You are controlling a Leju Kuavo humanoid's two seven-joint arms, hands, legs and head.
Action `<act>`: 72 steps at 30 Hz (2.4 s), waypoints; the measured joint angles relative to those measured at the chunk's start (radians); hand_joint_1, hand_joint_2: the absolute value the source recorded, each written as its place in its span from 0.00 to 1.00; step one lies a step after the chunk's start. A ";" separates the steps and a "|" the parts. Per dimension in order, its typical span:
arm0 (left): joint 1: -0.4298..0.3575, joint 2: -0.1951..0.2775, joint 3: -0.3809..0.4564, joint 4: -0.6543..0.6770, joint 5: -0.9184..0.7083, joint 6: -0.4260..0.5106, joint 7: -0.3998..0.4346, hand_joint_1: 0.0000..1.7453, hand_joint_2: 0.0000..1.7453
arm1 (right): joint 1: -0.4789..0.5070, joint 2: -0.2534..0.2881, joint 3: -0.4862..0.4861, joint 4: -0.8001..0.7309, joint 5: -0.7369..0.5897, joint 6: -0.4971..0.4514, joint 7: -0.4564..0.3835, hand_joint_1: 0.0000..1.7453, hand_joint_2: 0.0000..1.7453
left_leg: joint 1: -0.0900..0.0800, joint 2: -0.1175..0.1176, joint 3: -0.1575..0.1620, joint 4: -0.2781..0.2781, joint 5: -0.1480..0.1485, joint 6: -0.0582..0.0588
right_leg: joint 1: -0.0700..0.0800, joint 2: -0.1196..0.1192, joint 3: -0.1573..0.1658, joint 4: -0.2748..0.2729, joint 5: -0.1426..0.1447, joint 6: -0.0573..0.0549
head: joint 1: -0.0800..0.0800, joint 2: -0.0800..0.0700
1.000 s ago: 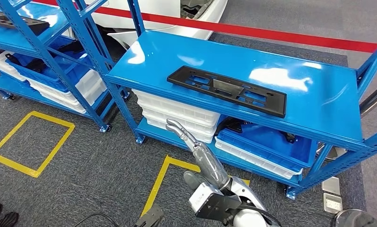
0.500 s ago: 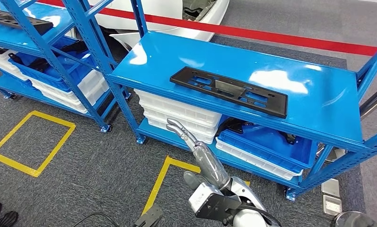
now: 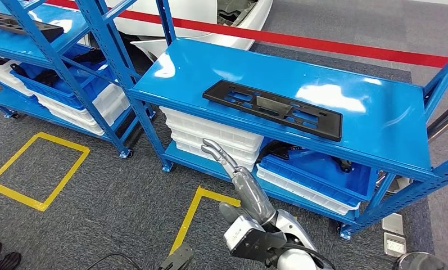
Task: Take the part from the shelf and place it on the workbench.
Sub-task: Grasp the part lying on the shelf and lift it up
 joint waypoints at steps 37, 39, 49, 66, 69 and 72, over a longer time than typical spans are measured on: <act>0.000 0.000 0.000 0.000 -0.013 0.014 0.011 0.00 0.00 | 0.016 -0.020 -0.014 0.000 0.028 -0.011 0.033 0.00 0.00 | 0.002 0.000 0.002 -0.002 0.002 0.000 | 0.002 0.001 0.006 -0.010 0.001 0.001 | 0.000 0.000; -0.001 0.000 0.000 0.000 -0.013 0.014 0.011 0.00 0.00 | 0.016 -0.022 -0.014 0.000 0.028 -0.009 0.033 0.00 0.00 | 0.002 0.000 0.002 -0.002 0.002 0.000 | 0.002 0.001 0.007 -0.010 0.001 0.001 | 0.000 0.000; -0.001 0.000 0.000 0.000 -0.013 0.014 0.011 0.00 0.00 | 0.016 -0.024 -0.014 0.000 0.029 -0.003 0.034 0.00 0.00 | 0.002 0.000 0.002 -0.004 -0.006 0.001 | 0.002 0.001 0.008 -0.013 -0.005 0.005 | 0.000 0.000; -0.001 0.000 0.000 0.000 -0.011 0.014 0.007 0.00 0.00 | 0.016 -0.024 -0.014 0.000 0.023 0.004 0.034 0.00 0.00 | 0.002 0.000 0.008 -0.004 -0.006 0.001 | 0.002 0.001 0.014 -0.013 -0.003 0.005 | 0.000 0.000; -0.001 0.000 0.000 0.000 -0.011 0.012 0.006 0.00 0.00 | 0.016 -0.024 -0.014 0.000 0.021 0.004 0.035 0.00 0.00 | 0.002 0.000 0.008 -0.004 -0.006 0.001 | 0.002 0.001 0.015 -0.013 -0.003 0.005 | 0.000 0.000; -0.001 0.000 0.000 0.000 -0.011 0.010 0.006 0.00 0.00 | 0.016 -0.024 -0.014 0.000 0.021 0.004 0.035 0.00 0.00 | 0.002 0.000 0.009 -0.004 -0.006 0.001 | 0.002 0.001 0.015 -0.013 -0.003 0.005 | 0.000 0.000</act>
